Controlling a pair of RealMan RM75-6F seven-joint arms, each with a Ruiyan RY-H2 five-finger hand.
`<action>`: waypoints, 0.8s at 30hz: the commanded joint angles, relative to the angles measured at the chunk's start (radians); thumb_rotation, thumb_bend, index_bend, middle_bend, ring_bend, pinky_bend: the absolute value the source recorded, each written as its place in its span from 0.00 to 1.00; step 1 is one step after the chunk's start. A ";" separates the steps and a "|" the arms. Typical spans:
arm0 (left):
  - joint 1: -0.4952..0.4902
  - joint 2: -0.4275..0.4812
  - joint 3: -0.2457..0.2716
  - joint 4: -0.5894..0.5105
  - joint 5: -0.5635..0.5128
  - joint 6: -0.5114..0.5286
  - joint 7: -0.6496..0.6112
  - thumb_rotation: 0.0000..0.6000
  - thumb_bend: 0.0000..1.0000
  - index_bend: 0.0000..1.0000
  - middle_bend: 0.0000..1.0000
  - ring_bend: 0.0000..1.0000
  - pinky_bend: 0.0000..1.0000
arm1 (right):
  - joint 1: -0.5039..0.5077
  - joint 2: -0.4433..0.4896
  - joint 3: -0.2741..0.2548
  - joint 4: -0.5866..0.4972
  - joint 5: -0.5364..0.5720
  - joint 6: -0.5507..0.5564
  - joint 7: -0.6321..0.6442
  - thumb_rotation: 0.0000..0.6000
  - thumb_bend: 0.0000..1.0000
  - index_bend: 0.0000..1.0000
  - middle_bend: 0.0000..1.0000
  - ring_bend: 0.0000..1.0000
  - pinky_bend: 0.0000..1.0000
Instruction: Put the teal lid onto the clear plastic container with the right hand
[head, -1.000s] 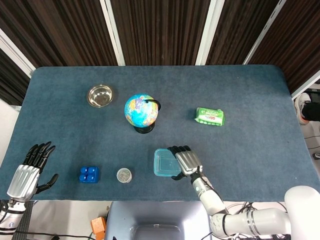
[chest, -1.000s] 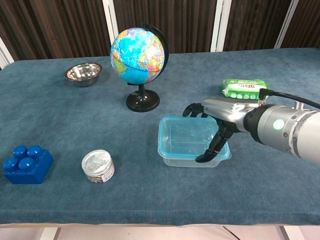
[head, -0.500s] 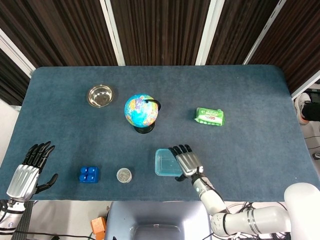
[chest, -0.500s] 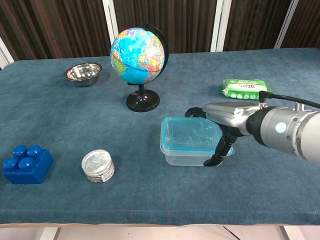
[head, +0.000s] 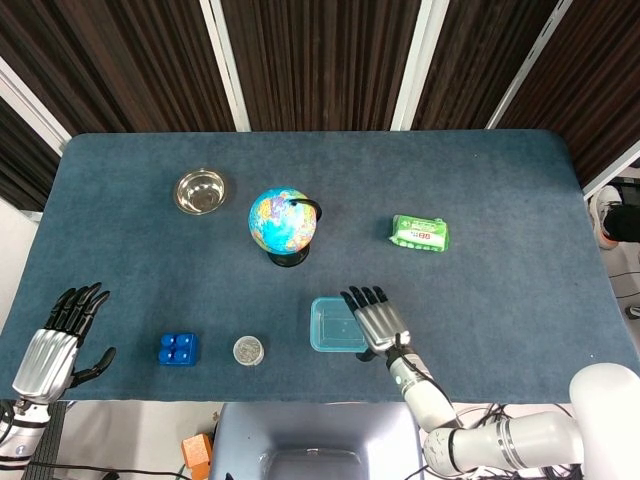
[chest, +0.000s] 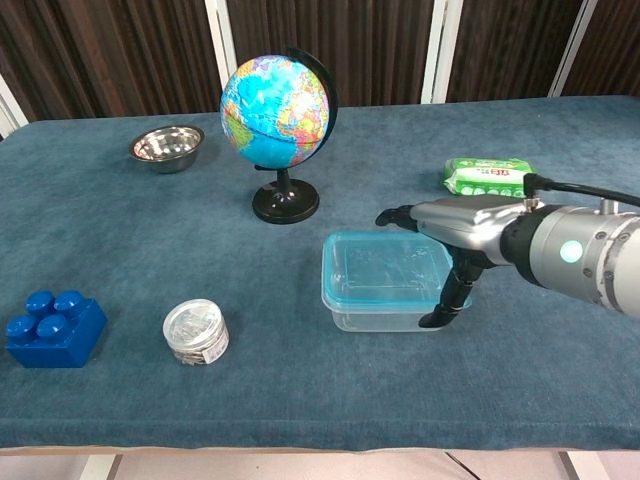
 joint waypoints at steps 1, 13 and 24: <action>0.001 0.001 -0.001 -0.001 -0.002 0.000 -0.001 1.00 0.31 0.00 0.00 0.00 0.00 | 0.006 0.021 -0.022 -0.017 -0.012 0.004 -0.030 1.00 0.10 0.00 0.00 0.00 0.00; 0.002 0.003 -0.003 -0.004 -0.002 0.004 -0.003 1.00 0.31 0.00 0.00 0.00 0.00 | -0.014 0.158 -0.110 -0.158 -0.146 0.017 -0.064 1.00 0.10 0.00 0.00 0.00 0.00; -0.001 -0.001 0.000 -0.004 0.002 -0.002 0.006 1.00 0.31 0.00 0.00 0.00 0.00 | 0.000 0.083 -0.055 -0.109 -0.200 0.006 -0.044 1.00 0.19 0.17 0.00 0.00 0.00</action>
